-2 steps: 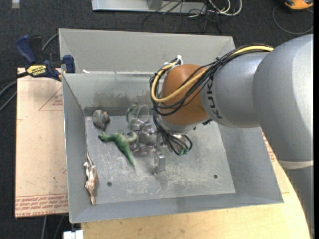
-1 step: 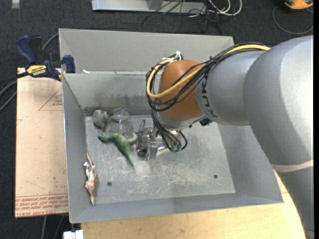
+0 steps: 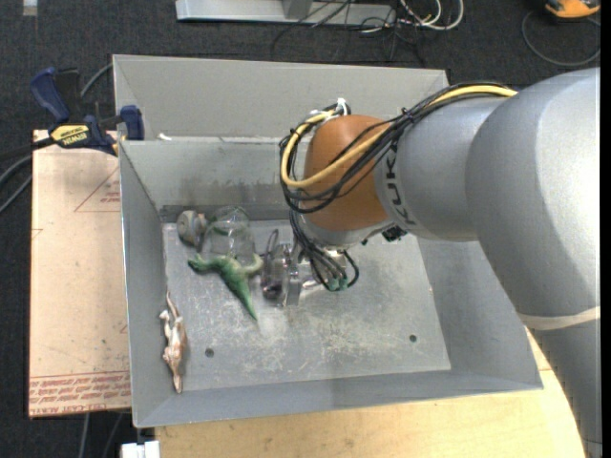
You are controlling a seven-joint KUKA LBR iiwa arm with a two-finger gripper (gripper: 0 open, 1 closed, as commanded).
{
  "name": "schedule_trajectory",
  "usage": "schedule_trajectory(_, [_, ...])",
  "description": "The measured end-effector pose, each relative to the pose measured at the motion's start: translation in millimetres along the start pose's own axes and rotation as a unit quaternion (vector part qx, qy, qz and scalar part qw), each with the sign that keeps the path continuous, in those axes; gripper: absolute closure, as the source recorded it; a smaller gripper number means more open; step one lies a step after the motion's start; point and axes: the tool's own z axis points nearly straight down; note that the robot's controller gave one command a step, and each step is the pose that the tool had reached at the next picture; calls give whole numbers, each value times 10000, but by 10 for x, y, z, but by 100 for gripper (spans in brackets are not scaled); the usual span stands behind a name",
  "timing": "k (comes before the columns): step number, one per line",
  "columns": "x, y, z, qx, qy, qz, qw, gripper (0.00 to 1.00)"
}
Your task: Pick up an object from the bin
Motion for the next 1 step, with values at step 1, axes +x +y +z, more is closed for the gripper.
schedule_trajectory(1, [-106,92,-450,-10,-34,95,9999,100])
